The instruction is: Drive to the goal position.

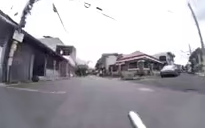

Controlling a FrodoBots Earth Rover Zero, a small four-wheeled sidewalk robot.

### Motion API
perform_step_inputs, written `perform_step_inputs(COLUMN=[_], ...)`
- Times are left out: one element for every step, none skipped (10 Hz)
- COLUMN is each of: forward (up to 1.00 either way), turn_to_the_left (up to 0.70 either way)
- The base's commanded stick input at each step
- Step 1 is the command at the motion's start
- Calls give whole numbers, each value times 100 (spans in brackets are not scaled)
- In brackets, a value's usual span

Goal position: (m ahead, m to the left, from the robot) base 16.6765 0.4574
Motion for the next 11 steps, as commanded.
perform_step_inputs(forward=[85, 85, 85, 85, 85, 85, 85, 85, 85, 85, 85], turn_to_the_left=[0, 0, 0, 0, 0, 0, 0, -1, -5, -8, -12])
